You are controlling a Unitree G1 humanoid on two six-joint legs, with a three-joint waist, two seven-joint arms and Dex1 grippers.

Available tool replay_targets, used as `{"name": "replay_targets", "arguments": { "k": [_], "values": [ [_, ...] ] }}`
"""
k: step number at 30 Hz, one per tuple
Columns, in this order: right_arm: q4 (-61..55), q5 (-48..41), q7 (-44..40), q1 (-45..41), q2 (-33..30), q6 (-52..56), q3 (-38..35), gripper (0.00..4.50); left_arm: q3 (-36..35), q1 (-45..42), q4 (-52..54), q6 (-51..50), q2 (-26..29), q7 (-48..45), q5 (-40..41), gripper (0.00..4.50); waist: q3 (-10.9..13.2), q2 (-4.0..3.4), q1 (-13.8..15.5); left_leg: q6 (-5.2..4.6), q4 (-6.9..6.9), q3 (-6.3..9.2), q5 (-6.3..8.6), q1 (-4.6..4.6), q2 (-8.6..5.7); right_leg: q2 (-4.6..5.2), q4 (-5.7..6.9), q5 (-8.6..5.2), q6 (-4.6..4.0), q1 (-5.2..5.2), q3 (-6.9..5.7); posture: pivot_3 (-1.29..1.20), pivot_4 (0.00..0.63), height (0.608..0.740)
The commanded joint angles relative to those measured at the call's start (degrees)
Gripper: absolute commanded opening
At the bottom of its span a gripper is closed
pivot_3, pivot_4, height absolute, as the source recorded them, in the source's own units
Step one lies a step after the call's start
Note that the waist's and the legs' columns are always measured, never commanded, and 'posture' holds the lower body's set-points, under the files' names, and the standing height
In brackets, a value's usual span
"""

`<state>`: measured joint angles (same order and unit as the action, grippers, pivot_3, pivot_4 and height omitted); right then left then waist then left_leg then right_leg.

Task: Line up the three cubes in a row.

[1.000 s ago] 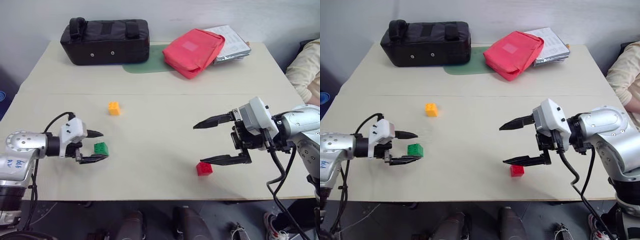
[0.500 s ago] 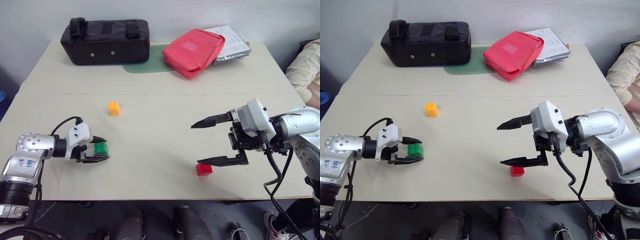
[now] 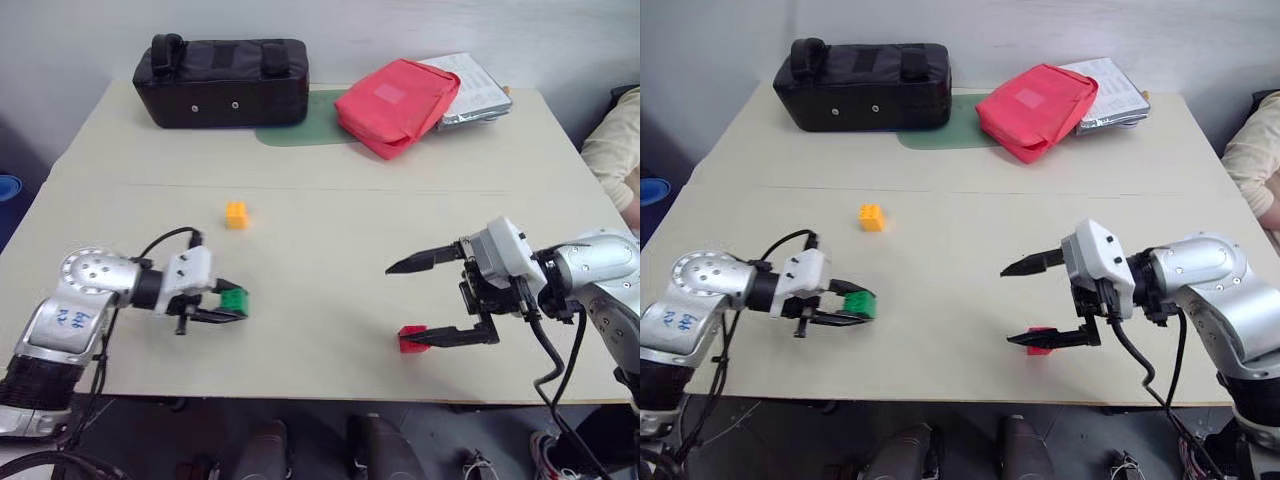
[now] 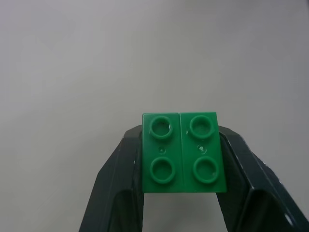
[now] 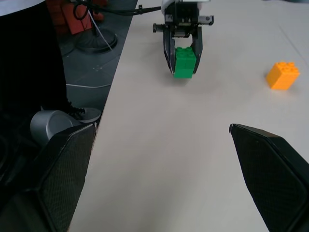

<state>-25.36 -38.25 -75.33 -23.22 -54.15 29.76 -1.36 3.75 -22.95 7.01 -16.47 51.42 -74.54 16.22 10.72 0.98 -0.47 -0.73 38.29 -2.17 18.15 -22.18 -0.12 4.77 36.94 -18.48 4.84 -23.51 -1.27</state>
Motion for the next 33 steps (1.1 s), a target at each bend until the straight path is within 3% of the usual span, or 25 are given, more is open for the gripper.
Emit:
{"name": "replay_targets", "arguments": {
  "k": [1,9,14,33],
  "values": [
    [-3.1,0.1,-0.8,3.8,-2.1,-1.4,-2.6,4.50,4.1,-3.5,7.8,-6.3,-2.1,1.6,0.9,1.50,0.0,0.00,0.3,0.00,0.01,0.00,0.00,0.00,0.00,-0.02,0.01,0.00,0.00,0.00,0.00,0.00,0.150,0.740],
    [-7.3,-1.3,0.6,10.9,-3.7,-0.2,-5.6,4.50,16.1,-4.0,15.4,-14.9,-8.9,8.9,-4.5,1.50,0.0,0.00,0.3,-0.04,0.22,-0.04,-0.03,0.01,0.06,-0.23,0.07,0.03,0.06,0.07,0.11,0.00,0.150,0.740],
    [-8.3,-1.5,1.0,13.4,-4.5,0.1,-7.1,4.50,17.5,-3.5,15.1,-18.7,-11.5,14.8,-7.0,1.50,0.0,0.00,0.5,-0.15,0.46,0.00,0.03,0.01,0.07,-0.21,-0.01,0.03,0.05,0.11,0.11,0.00,0.150,0.740],
    [-6.1,1.9,2.9,13.1,-3.3,-2.3,-5.0,4.50,20.1,-1.8,14.7,-16.0,-12.4,15.8,-9.4,1.50,0.0,0.00,0.6,-0.25,0.60,0.01,0.10,0.00,0.06,-0.17,0.00,0.03,0.05,0.14,0.11,0.00,0.150,0.740]
  ]
}}
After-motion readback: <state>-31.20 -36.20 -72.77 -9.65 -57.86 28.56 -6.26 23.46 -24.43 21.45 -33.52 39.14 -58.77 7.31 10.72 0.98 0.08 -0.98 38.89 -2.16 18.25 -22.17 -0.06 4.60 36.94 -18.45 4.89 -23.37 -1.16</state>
